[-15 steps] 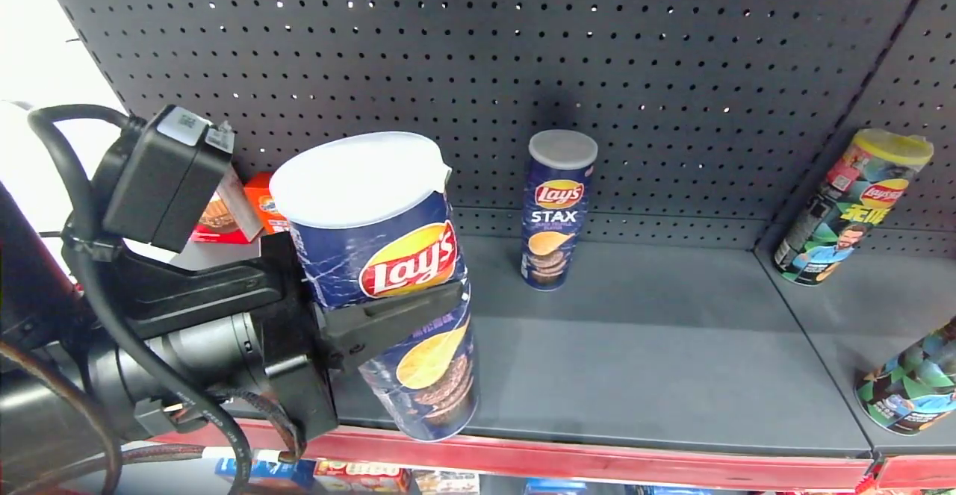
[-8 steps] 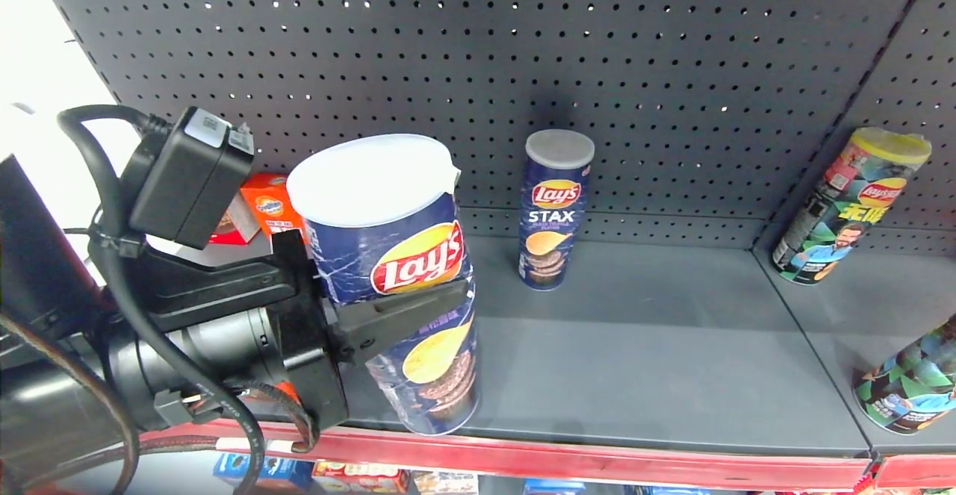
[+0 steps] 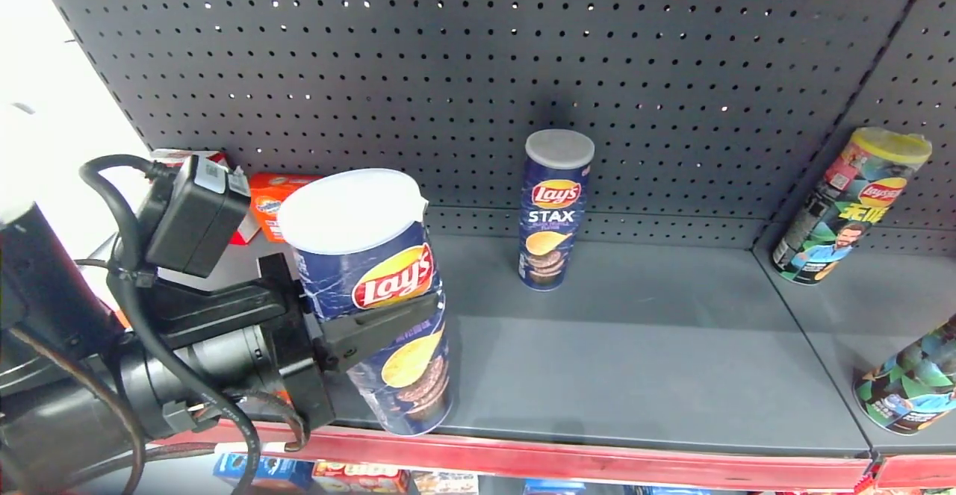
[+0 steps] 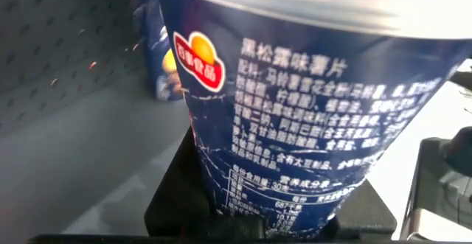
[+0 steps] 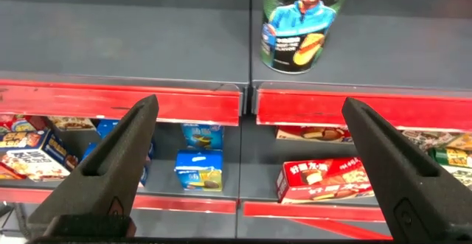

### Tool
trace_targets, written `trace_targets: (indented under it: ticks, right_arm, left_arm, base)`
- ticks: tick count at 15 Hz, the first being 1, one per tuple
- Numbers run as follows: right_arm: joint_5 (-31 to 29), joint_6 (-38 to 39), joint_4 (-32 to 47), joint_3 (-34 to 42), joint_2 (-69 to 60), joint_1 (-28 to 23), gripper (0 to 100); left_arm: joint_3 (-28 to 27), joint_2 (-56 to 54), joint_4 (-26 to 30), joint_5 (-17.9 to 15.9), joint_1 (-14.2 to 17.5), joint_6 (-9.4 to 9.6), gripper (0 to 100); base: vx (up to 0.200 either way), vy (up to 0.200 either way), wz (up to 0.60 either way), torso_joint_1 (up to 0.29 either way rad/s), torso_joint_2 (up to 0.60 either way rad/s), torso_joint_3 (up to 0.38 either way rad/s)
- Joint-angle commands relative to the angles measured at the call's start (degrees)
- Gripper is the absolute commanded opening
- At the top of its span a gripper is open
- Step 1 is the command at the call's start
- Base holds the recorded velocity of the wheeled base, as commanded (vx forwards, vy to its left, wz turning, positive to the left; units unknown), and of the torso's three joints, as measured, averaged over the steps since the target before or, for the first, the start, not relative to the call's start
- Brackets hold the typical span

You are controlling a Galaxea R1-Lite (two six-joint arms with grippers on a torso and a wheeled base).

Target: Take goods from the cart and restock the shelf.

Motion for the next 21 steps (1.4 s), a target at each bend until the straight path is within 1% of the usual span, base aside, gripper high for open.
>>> trace_targets:
  ticks: [1,2,3,6,17,18,19,20,21]
  right_arm:
    - [0.01,-0.04,0.02,0.0,0.07,0.02,100]
    - [0.01,-0.04,0.02,0.0,0.07,0.02,100]
    - [0.18,-0.04,0.02,0.0,0.07,0.02,100]
    - [0.18,-0.04,0.02,0.0,0.07,0.02,100]
    - [0.71,0.31,0.02,0.0,0.07,0.02,100]
    - [0.71,2.34,-0.07,-8.61,3.41,0.46,100]
    - [0.1,6.29,0.9,-19.78,15.89,1.34,100]
    - [1.06,6.47,0.54,-21.36,19.67,1.69,100]
    - [3.17,3.74,0.98,-20.39,19.76,2.84,100]
  left_arm:
    - [1.23,-2.18,0.15,-0.17,0.83,-1.0,0]
    - [1.41,-2.45,0.06,-0.17,0.83,-1.53,0]
    - [1.58,-3.06,-0.2,0.01,0.92,-1.97,0]
    - [1.67,-3.33,-0.03,-0.08,2.15,-2.06,0]
    - [1.67,-4.12,0.33,0.01,3.03,-2.5,0]
    - [1.76,-5.0,0.33,0.1,3.38,-3.38,0]
    - [2.02,-5.52,0.33,0.1,3.91,-3.99,0]
    - [2.64,-5.7,0.33,0.01,3.99,-3.99,0]
    - [4.31,-5.7,-0.2,0.01,4.08,-3.99,0]
  base:
    - [0.0,0.0,0.0,0.0,0.0,0.0]
    - [0.0,0.0,-0.6,-0.002,0.01,0.002]
    - [0.0,0.0,0.0,0.0,0.0,0.0]
    - [0.0,0.0,0.0,0.0,0.0,0.0]
    - [0.0,0.0,0.0,0.0,0.0,0.0]
    - [0.0,0.0,0.0,0.0,0.0,0.0]
    - [0.0,0.0,0.0,0.0,0.0,0.0]
    - [0.0,0.0,0.0,0.0,0.0,0.0]
    - [0.0,0.0,0.0,0.0,0.0,0.0]
